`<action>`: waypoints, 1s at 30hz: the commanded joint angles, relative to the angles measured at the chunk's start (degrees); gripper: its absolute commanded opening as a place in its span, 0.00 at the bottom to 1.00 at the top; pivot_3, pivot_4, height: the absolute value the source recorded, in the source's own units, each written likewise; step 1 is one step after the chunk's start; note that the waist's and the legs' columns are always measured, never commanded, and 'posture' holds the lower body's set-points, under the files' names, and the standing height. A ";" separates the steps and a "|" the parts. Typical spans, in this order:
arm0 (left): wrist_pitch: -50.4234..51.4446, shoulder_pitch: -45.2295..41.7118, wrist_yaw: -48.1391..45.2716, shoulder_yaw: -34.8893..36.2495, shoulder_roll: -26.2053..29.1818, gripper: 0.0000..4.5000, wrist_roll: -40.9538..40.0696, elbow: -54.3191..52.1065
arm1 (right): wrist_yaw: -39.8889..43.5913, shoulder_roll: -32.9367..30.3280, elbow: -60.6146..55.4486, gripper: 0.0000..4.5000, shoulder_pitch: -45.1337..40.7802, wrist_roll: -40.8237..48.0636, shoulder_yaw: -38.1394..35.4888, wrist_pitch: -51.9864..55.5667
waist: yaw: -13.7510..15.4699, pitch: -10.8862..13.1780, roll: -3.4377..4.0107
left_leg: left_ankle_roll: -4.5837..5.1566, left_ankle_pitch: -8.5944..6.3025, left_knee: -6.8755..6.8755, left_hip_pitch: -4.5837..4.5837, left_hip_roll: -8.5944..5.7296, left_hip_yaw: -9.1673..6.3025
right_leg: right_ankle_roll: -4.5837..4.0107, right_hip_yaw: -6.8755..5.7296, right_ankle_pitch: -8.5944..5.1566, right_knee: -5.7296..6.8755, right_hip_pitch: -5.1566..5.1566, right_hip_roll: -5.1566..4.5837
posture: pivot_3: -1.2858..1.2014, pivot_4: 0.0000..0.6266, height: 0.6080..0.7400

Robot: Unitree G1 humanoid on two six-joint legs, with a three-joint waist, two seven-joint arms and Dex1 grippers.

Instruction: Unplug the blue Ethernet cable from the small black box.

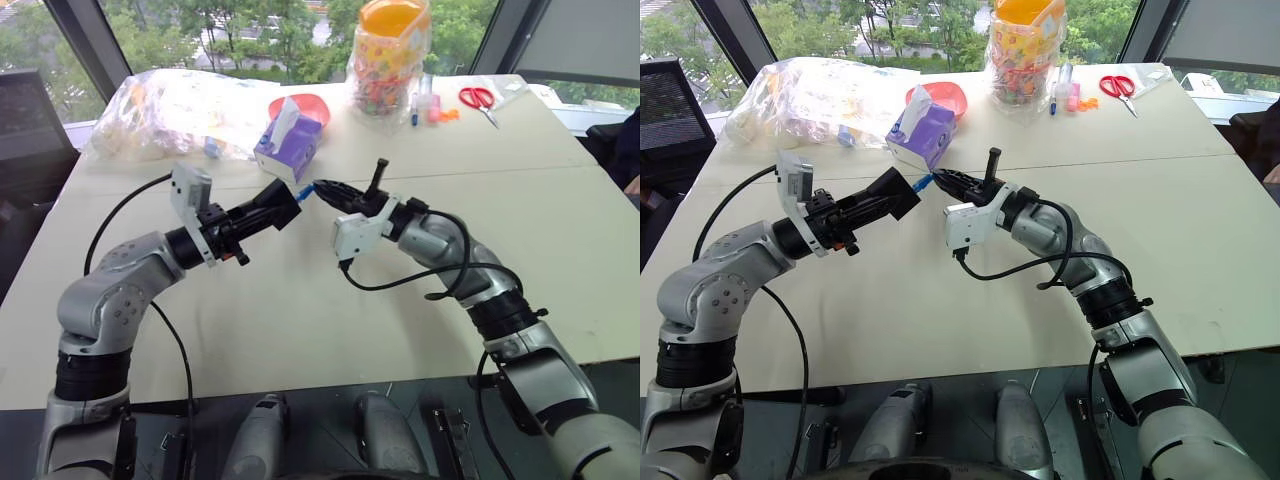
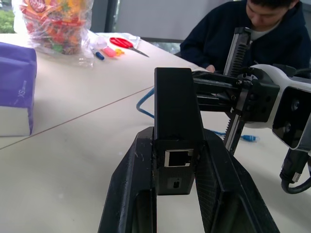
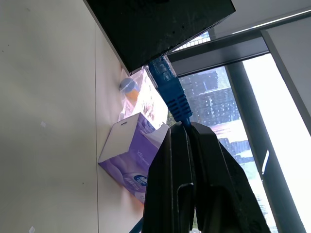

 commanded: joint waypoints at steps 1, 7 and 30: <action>-1.00 -1.04 -0.94 0.34 0.51 0.11 0.63 -0.24 | 0.45 -0.03 -2.22 0.00 -0.20 1.83 -0.39 0.05 | -0.01 0.00 0.00 | 0.00 0.00 0.00 0.00 0.00 0.00 | 0.00 0.00 0.00 0.00 0.00 0.00 | 0.52 0.24 0.90; -2.22 -0.97 -3.79 -0.20 1.32 0.11 2.04 0.70 | 5.93 -0.16 -2.17 0.21 -1.05 8.23 -0.70 0.03 | 0.00 0.00 0.00 | 0.00 0.00 0.00 0.00 0.00 0.00 | 0.00 0.00 0.00 0.00 0.00 0.00 | 0.52 0.24 0.90; -1.98 -2.64 -25.45 -3.17 11.58 0.11 1.59 -0.42 | 60.41 -6.86 -9.21 0.77 -11.29 61.64 -2.18 61.88 | 0.09 0.04 -0.01 | 0.01 -0.02 -0.07 -0.08 0.04 -0.03 | -0.03 -0.07 -0.04 -0.15 -0.03 -0.02 | 0.52 0.24 0.90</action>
